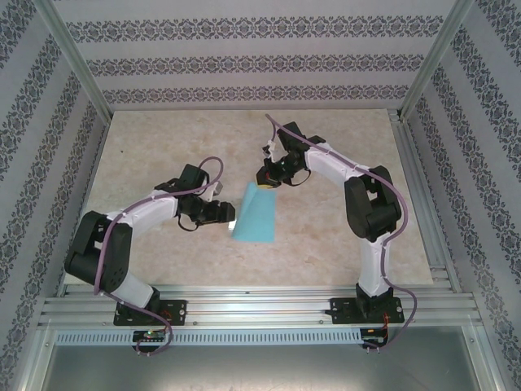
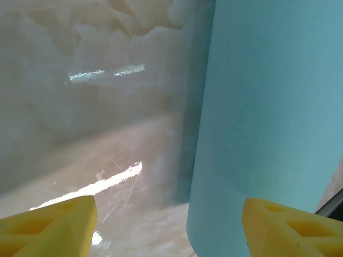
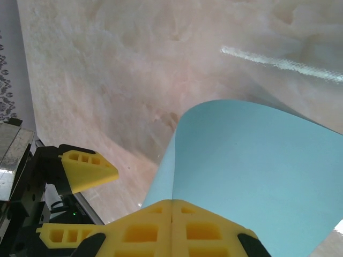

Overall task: Fold a paper plane with a square sheet of paper (fold left side to right side)
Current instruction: First fold in half a square sheet of paper at the center of the table.

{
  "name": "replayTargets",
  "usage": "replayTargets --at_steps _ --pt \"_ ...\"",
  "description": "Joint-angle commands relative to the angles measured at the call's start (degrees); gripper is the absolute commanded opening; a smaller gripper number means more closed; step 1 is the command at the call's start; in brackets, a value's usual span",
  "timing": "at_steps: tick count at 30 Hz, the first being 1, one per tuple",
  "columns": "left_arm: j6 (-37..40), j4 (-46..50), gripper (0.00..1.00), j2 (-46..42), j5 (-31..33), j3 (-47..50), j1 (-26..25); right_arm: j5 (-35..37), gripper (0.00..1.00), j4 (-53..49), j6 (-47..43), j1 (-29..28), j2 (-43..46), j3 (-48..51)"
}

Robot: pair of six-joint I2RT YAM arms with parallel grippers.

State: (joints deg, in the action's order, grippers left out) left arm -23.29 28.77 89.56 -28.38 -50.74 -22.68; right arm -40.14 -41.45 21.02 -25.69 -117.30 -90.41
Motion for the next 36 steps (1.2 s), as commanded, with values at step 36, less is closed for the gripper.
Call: replayTargets --at_steps 36 --pt "-0.64 3.74 0.58 20.02 11.09 -18.92 -14.15 10.19 0.0 -3.28 -6.69 4.42 -5.86 -1.9"
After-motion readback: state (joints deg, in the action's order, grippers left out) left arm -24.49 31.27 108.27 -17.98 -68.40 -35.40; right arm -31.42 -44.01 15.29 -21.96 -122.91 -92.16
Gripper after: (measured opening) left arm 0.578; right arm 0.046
